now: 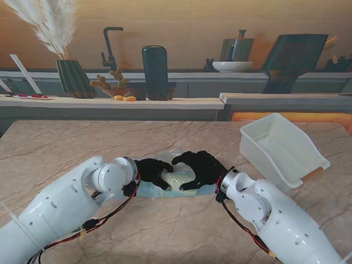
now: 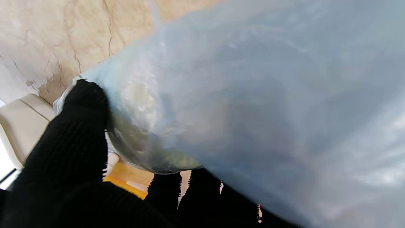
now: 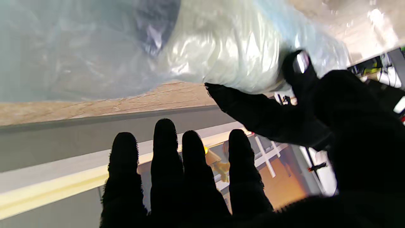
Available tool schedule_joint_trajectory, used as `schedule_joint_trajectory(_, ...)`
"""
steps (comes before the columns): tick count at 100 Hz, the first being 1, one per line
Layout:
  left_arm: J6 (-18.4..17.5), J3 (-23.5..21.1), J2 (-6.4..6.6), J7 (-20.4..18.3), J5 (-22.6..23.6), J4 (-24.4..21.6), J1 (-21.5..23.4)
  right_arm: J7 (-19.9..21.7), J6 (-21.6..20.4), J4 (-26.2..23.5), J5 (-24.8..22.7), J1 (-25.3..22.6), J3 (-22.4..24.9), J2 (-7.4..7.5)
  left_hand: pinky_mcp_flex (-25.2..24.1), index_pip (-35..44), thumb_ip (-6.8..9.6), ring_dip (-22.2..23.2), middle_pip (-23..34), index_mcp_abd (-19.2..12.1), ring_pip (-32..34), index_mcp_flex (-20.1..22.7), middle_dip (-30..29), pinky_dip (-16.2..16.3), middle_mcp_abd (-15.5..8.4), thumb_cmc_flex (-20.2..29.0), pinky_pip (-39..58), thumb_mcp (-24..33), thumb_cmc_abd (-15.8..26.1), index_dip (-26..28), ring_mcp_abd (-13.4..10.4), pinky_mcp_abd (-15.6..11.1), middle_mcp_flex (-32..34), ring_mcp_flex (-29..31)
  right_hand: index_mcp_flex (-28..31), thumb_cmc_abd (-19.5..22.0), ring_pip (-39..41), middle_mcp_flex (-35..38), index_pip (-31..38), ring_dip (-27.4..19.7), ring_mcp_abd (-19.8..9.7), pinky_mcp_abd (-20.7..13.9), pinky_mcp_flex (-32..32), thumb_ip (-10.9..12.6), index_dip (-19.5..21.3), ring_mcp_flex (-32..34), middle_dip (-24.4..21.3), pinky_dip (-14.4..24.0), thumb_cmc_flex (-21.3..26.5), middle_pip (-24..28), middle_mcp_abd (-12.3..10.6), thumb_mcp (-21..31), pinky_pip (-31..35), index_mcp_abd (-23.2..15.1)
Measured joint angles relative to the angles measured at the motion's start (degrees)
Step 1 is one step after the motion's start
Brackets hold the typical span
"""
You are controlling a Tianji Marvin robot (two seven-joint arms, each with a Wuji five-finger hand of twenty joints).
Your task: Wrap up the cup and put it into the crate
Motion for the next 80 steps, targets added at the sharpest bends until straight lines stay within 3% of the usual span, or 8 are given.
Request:
schedule_joint_trajectory(13, 1.12, 2.20, -0.22, -2.98, -3.52, 2.86, -3.11, -4.99, 0.85, -0.56, -9.06, -1.17, -1.00, 0.57, -0.80, 0.00, -0.29, -0.29, 1.82, -3.57, -1.02, 2.55, -0.86, -0.04, -3.58, 0.00, -1.53, -10.20, 0.75, 0.65, 0.16, 0.01, 3.48, -0.99, -0.33, 0.00, 1.45, 0.00, 0.01, 0.26, 0.00, -0.01, 0.55, 0.00, -0.08, 0.62, 0.00, 0.00, 0.04, 0.74, 0.00, 1.27, 0.01, 0.52)
schedule_joint_trajectory(32, 2.67, 3.40, -0.57, -4.67, -7.18, 4.84, -4.99, -2.75, 8.69, -0.55, -13.29, -0.07, -6.70, 2.08, -1.87, 0.00, -0.51, 0.25, 2.43, -4.98, -0.33, 3.82, -2.88, -0.07, -3.97, 3.27, -3.85, -17.11, 1.30, -0.41, -0.62, 0.01, 4.13, -3.57, -1.97, 0.00, 0.50, -2.45, -2.85, -1.08, 1.39, 0.39, -1.08, 0.00, -1.71, -0.15, -0.91, -1.36, 0.04, 0.74, 1.29, 1.25, 0.00, 3.80)
schedule_joint_trajectory(41, 2.86, 2.50, -1.01, -4.51, -8.07, 5.72, -4.73, 0.11, 8.85, 0.40, -13.28, 1.99, -9.67, 2.41, -1.88, 0.00, -0.52, 0.38, 2.49, -4.78, 0.48, 5.74, -2.89, -0.07, -3.75, 3.96, -4.06, -19.14, 1.30, -0.95, -1.57, 0.01, 4.33, -2.58, -6.89, 0.00, -0.86, -3.59, -6.50, -1.82, 1.72, 0.72, -1.93, 0.00, -1.53, -2.09, -1.48, -1.56, -0.01, 0.84, 1.32, 1.16, -0.31, 11.71)
schedule_joint_trajectory(50, 2.65, 1.44, -1.71, -2.29, -8.58, 6.82, -3.81, -0.23, 9.68, 1.73, -13.53, 4.71, -12.97, 2.63, -1.88, 1.41, 1.21, 2.61, 2.74, -4.72, 4.28, 8.66, -2.89, 0.30, -3.90, 3.45, -4.07, -23.04, 1.29, -0.97, -1.76, 0.01, 4.96, -1.64, -7.06, 0.00, -0.91, -4.31, -6.48, -1.93, 1.99, 0.75, -2.36, 0.00, -1.54, -2.41, -1.48, -1.56, -0.02, 0.73, 1.92, 1.16, -0.72, 14.72)
schedule_joint_trajectory(58, 2.62, 1.41, -2.06, -0.88, -9.47, 7.58, -3.64, -5.38, 10.74, 4.94, -15.49, 7.93, -17.68, 2.69, -2.16, 3.67, 1.83, 3.66, 2.76, -3.99, 6.57, 9.26, -2.84, 1.61, -3.90, 2.30, -1.56, -24.12, 1.28, -0.97, -1.76, 0.01, 4.96, -1.20, -5.78, 0.30, 0.53, -4.60, -6.14, -1.72, 1.95, 0.76, -2.22, 0.00, -0.46, -2.28, -1.49, -1.56, 0.27, 1.54, 2.05, 1.16, -0.73, 15.35)
schedule_joint_trajectory(59, 2.62, 1.40, -2.09, -0.81, -9.52, 7.65, -3.64, -5.85, 10.86, 5.36, -15.61, 8.31, -18.22, 2.69, -2.27, 3.75, 2.70, 3.92, 2.76, -3.79, 6.67, 9.31, -2.84, 1.62, -3.90, 2.23, -1.18, -24.12, 1.37, -0.97, -1.76, 0.01, 4.96, -1.20, -5.78, 1.11, 0.74, -4.60, -6.14, -1.29, 1.89, 0.76, -2.02, -0.05, -0.21, -2.11, -1.49, -1.56, 0.90, 1.99, 2.05, 1.16, -0.73, 15.56)
schedule_joint_trajectory(72, 2.61, -0.65, -2.65, -0.03, -9.25, 7.67, -2.21, -3.98, 11.94, 8.03, -10.54, 12.56, -22.34, 2.17, -2.79, 3.52, 4.53, 4.21, 2.66, 1.66, 7.02, 9.29, -2.85, 2.36, -2.38, 0.44, -0.30, -22.37, 9.00, -1.70, -1.77, -0.07, 1.86, -1.60, -6.17, 4.84, 8.09, -3.23, -6.47, 1.68, 1.23, 0.76, 0.71, 4.29, 1.24, -0.89, -0.54, -1.56, 7.18, 7.35, 2.16, -2.41, 2.00, 16.19)
schedule_joint_trajectory(80, 2.08, -4.52, -2.95, 2.04, -7.20, 5.95, 1.35, -1.20, 12.31, 8.96, -5.72, 14.71, -23.69, 1.57, -4.00, 2.59, 4.56, 3.83, 1.40, 1.84, 4.93, 7.61, -3.59, 1.63, -1.76, 0.09, -4.23, -19.69, 11.35, -2.47, -1.77, 0.04, -1.93, -4.51, -6.02, 4.84, 14.30, 0.44, -6.27, 4.36, 0.09, 0.65, 2.06, 4.41, 1.50, 0.88, 1.53, -1.56, 8.65, 10.78, 1.88, -2.32, 5.81, 16.44)
